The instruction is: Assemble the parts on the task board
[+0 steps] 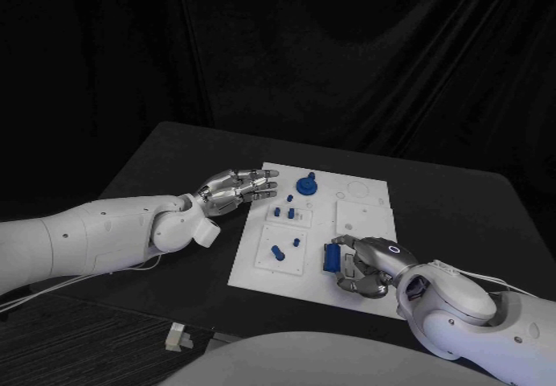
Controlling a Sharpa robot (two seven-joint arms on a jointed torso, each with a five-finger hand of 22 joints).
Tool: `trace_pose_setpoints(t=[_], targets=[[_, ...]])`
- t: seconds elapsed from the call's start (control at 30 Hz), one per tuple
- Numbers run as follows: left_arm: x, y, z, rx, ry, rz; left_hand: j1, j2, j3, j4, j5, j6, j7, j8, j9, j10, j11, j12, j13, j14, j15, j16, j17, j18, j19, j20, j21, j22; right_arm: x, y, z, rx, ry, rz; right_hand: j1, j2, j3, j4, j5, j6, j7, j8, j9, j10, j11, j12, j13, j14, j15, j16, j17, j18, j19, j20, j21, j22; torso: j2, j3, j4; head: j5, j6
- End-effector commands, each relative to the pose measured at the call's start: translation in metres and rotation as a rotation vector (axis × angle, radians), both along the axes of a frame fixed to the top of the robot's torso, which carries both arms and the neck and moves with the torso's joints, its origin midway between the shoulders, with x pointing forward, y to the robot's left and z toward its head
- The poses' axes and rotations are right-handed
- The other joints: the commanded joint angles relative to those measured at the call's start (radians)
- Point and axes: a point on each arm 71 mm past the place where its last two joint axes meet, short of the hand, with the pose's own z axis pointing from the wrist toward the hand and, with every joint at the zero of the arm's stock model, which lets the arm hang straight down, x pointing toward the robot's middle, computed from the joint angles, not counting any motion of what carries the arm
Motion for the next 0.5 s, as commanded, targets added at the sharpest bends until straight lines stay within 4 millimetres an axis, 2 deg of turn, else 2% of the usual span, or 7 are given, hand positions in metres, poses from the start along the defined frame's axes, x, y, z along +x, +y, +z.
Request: trace_pose_setpoints(t=[0.03,0.07,0.17,0.23,0.3,0.33,0.5], targets=[[-0.0006,-0.0018,0.0006,-0.018,-0.003,-0.009,-0.001,-0.001,0.035,-0.001,0.016,0.011,0.017,0.019,0.007,0.003,0.011,0.016,0.011,0.003,0.012,0.019,0.013,0.011,0.014,0.001,0.011,0.006,-0.0008,-0.0005,-0.0016,-0.011,0.007,-0.011,-0.025,0.024,0.002,0.006,-0.104,-0.021,-0.005,-0.034,0.013,0.044,-0.003,-0.018,0.194,0.059,-0.003,-0.017,0.097,0.044,-0.004,-0.003,-0.015,0.093,0.0,-0.0001,0.0,-0.001,0.0],[-0.0006,-0.0018,0.0006,-0.018,-0.003,-0.009,-0.001,-0.001,0.035,-0.001,0.016,0.011,0.017,0.019,0.007,0.003,0.011,0.016,0.011,0.003,0.012,0.019,0.013,0.011,0.014,0.001,0.011,0.006,-0.0009,-0.0003,-0.0016,-0.01,0.007,-0.01,-0.026,0.025,-0.005,0.004,-0.154,-0.029,-0.005,-0.045,0.013,0.043,-0.004,-0.019,0.193,0.059,-0.003,-0.018,0.096,0.044,-0.005,-0.003,-0.017,0.092,0.0,0.0,-0.0001,0.0,0.0],[-0.0006,-0.0018,0.0005,-0.018,-0.003,-0.009,-0.001,-0.001,0.035,-0.001,0.016,0.011,0.017,0.019,0.007,0.003,0.011,0.016,0.011,0.003,0.012,0.019,0.013,0.011,0.014,0.001,0.011,0.006,-0.0011,0.0,-0.0015,-0.008,0.006,-0.009,-0.03,0.028,-0.045,0.001,-0.375,-0.052,-0.008,-0.072,0.012,0.044,-0.004,-0.018,0.193,0.059,-0.003,-0.018,0.095,0.044,-0.003,-0.004,-0.018,0.092,0.0,0.0001,-0.0001,0.0,0.0],[-0.0007,-0.0016,0.0004,-0.018,-0.003,-0.009,-0.001,-0.001,0.035,-0.001,0.016,0.011,0.017,0.019,0.007,0.003,0.011,0.016,0.011,0.003,0.012,0.019,0.013,0.011,0.014,0.001,0.011,0.006,-0.0011,-0.0001,-0.0014,-0.007,0.005,-0.009,-0.029,0.029,-0.066,0.0,-0.476,-0.063,-0.01,-0.083,0.011,0.044,-0.005,-0.018,0.192,0.059,-0.004,-0.019,0.094,0.045,-0.003,-0.004,-0.021,0.091,0.0,0.0001,0.0001,-0.001,0.0],[-0.0007,-0.0015,0.0004,-0.018,-0.003,-0.008,-0.001,-0.001,0.035,-0.001,0.016,0.011,0.017,0.019,0.007,0.003,0.011,0.016,0.011,0.003,0.012,0.019,0.013,0.011,0.014,0.001,0.011,0.006,-0.0011,-0.0002,-0.0013,-0.006,0.004,-0.01,-0.017,0.034,-0.099,-0.004,-0.56,-0.086,-0.011,-0.1,0.01,0.042,-0.005,-0.02,0.19,0.058,-0.004,-0.02,0.091,0.045,-0.003,-0.004,-0.024,0.091,0.0,0.0,0.0001,-0.001,0.0],[-0.0007,-0.0014,0.0004,-0.018,-0.003,-0.008,-0.001,-0.001,0.035,-0.001,0.016,0.011,0.017,0.019,0.007,0.003,0.011,0.016,0.011,0.003,0.012,0.019,0.013,0.011,0.014,0.001,0.011,0.006,-0.0011,-0.0003,-0.0012,-0.005,0.003,-0.01,-0.014,0.035,-0.107,-0.005,-0.573,-0.091,-0.012,-0.102,0.01,0.042,-0.006,-0.02,0.189,0.058,-0.005,-0.021,0.091,0.045,-0.003,-0.004,-0.026,0.091,0.0,0.0,0.0001,0.0,0.0],[-0.0011,-0.0009,0.0006,-0.02,-0.005,-0.006,-0.002,-0.001,0.036,0.0,0.016,0.011,0.017,0.019,0.007,0.003,0.011,0.016,0.011,0.003,0.012,0.019,0.013,0.011,0.015,0.0,0.011,0.006,-0.0014,-0.0022,0.0017,0.021,-0.018,-0.017,0.002,0.033,-0.208,0.012,-0.724,-0.105,-0.015,-0.085,0.014,0.039,-0.008,-0.023,0.184,0.057,-0.006,-0.024,0.085,0.046,-0.002,-0.005,-0.037,0.09,0.0,-0.0002,-0.0002,0.002,0.0]])
